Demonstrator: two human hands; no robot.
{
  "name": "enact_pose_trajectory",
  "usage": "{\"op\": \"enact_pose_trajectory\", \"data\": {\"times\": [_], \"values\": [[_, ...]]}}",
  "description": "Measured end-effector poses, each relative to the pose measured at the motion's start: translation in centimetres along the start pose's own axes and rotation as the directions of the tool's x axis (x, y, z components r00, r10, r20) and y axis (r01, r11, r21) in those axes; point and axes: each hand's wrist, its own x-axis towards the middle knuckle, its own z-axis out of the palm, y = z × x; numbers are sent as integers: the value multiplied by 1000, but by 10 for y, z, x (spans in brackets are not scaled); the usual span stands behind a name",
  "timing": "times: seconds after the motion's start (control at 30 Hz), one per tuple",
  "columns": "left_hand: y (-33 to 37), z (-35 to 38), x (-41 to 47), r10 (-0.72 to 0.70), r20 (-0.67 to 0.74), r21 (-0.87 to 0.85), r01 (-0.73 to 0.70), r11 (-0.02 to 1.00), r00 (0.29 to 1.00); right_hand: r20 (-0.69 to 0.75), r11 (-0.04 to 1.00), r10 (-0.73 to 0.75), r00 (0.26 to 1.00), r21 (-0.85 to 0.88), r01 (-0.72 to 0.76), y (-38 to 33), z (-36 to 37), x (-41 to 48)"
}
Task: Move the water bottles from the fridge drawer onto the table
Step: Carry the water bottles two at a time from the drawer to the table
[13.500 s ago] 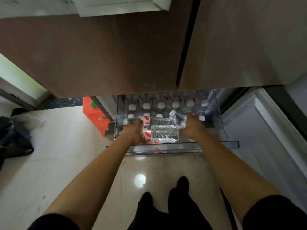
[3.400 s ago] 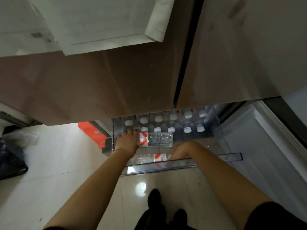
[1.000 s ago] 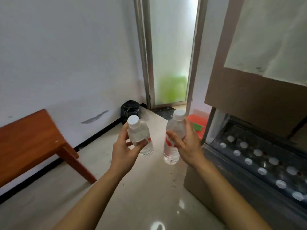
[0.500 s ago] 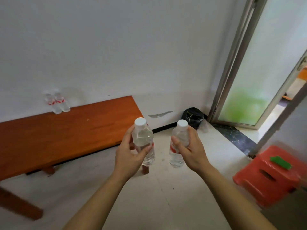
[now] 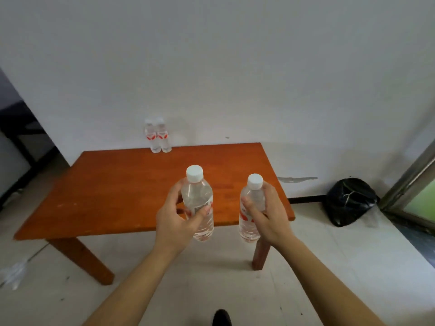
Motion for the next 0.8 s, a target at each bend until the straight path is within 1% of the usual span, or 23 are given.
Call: {"op": "enact_pose_trajectory", "data": {"times": [0.1,0.23,0.37,0.47,0.67,0.73,0.8], "values": [[-28,-10,56,-13,-37,39,15,999,999,28,999,-28,999,39,27,7,43,62],[-46,-26,139,-33,-72,81,39,996,997,82,995,-41,996,92,33,9,90,149],[-68,-47,215,-20,-102,122,32,992,995,131,991,-90,987,108,76,4,132,231],[-96,-68,259,-65,-150,110,82,991,987,168,990,-101,981,114,82,0,164,279],[-173,-104,350,-162,-172,94,180,979,972,225,996,-71,972,75,56,4,237,365],[-204,-111,385,-181,-155,99,198,975,971,204,999,-30,978,45,22,7,266,390],[-237,-119,420,-215,-131,104,229,968,968,174,998,47,984,29,-53,9,295,414]]}}
